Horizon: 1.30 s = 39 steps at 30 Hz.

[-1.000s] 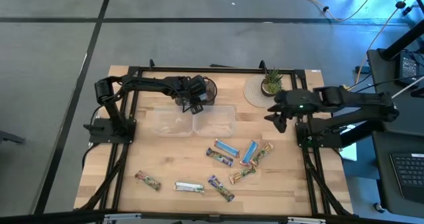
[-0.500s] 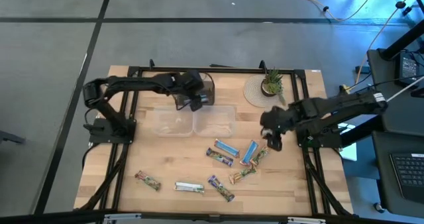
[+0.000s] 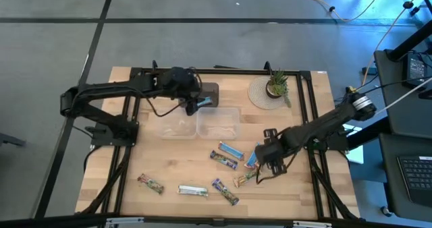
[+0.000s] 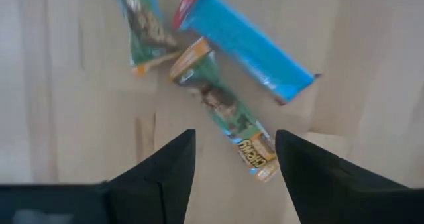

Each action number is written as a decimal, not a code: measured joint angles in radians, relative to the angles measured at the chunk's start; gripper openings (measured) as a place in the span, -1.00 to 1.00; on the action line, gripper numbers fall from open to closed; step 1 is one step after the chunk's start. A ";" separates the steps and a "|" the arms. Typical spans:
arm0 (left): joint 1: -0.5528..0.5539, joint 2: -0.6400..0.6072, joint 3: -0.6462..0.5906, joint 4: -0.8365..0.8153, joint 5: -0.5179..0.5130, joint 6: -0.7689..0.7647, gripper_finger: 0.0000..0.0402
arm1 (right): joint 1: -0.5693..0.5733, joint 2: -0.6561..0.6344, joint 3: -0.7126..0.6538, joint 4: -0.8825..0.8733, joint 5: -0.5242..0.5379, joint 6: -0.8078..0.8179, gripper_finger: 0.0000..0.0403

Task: Pick and place Granola Bars by type
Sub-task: Put the yellow granola bar into the right transparent bin

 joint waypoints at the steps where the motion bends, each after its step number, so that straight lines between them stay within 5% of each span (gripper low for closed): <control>1: -0.012 -0.005 0.000 0.000 0.000 0.000 0.07 | 0.005 0.022 0.000 0.001 0.008 -0.003 0.05; 24: -0.154 0.000 0.000 -0.006 -0.010 -0.011 0.07 | 0.015 0.323 -0.001 0.040 0.064 -0.135 0.03; 39: -0.195 0.000 0.000 -0.007 -0.010 -0.035 0.07 | 0.015 0.323 -0.001 0.048 0.020 -0.158 -0.60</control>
